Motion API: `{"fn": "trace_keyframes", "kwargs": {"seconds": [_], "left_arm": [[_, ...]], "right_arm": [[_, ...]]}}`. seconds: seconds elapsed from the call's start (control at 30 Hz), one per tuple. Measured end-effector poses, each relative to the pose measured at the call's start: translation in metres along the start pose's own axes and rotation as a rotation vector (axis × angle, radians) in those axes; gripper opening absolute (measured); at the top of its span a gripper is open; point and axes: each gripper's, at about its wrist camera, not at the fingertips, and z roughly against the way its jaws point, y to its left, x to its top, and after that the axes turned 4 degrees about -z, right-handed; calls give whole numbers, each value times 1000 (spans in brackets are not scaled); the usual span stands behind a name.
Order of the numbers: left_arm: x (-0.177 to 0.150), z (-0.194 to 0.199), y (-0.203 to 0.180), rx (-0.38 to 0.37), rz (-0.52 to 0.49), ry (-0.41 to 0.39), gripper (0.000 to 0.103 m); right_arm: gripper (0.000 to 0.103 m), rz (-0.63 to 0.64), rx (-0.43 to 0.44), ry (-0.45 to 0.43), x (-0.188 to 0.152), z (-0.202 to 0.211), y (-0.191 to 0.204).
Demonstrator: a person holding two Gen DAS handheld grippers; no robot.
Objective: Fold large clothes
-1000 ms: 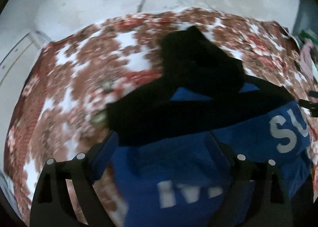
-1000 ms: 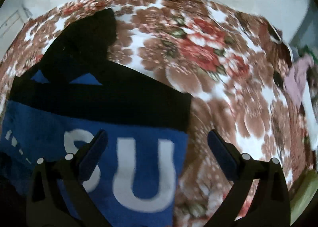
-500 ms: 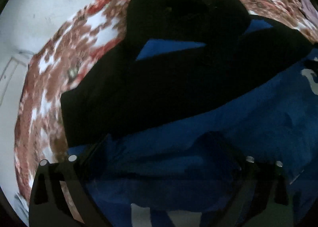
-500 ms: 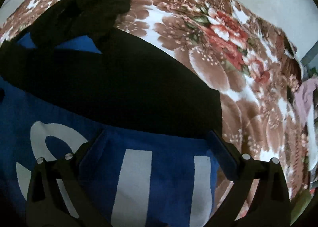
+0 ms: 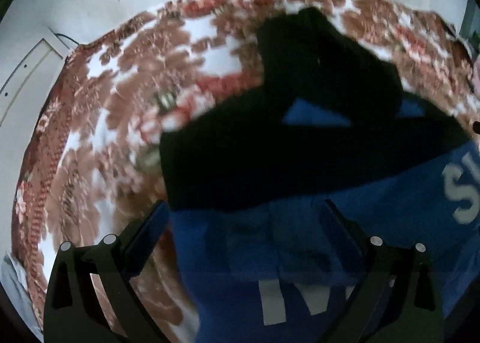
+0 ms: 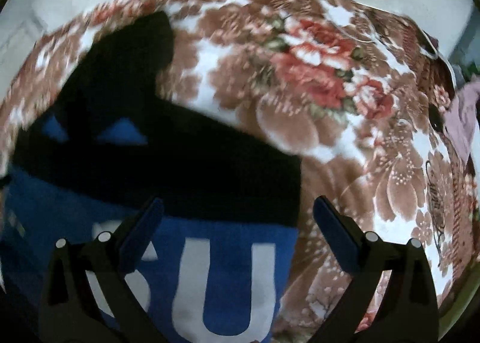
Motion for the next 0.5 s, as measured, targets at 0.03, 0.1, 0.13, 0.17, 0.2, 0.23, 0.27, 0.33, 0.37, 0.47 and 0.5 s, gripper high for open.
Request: {"fn": "trace_keyframes", "kwargs": {"seconds": [0.03, 0.1, 0.13, 0.17, 0.2, 0.23, 0.27, 0.33, 0.37, 0.47, 0.5], "left_arm": [[7, 3, 3, -6, 5, -12, 97], [26, 3, 11, -27, 15, -26, 97], [36, 1, 16, -37, 19, -31, 97], [45, -1, 18, -46, 24, -34, 97], [55, -5, 21, -53, 26, -33, 97], [63, -9, 23, -58, 26, -32, 97], [71, -14, 24, -65, 27, -31, 97], [89, -27, 28, -83, 26, -25, 97], [94, -32, 28, -88, 23, -21, 97], [117, -55, 30, -100, -1, -14, 97], [126, -65, 30, -107, -7, -7, 97]], "right_arm": [[98, -31, 5, -9, 14, 2, -5], [98, -49, 10, -14, 40, 0, -8], [98, -44, 14, -9, 51, -3, -7], [98, -27, 29, 10, 63, -9, -3], [98, -2, 42, 29, 74, -15, 3], [98, 30, 40, 31, 87, -23, 12], [98, 52, 36, 26, 97, -29, 20], [98, 86, 46, 38, 115, -45, 37], [98, 92, 50, 45, 119, -52, 43], [98, 85, 71, 80, 142, -83, 65], [98, 80, 70, 92, 149, -92, 72]]}}
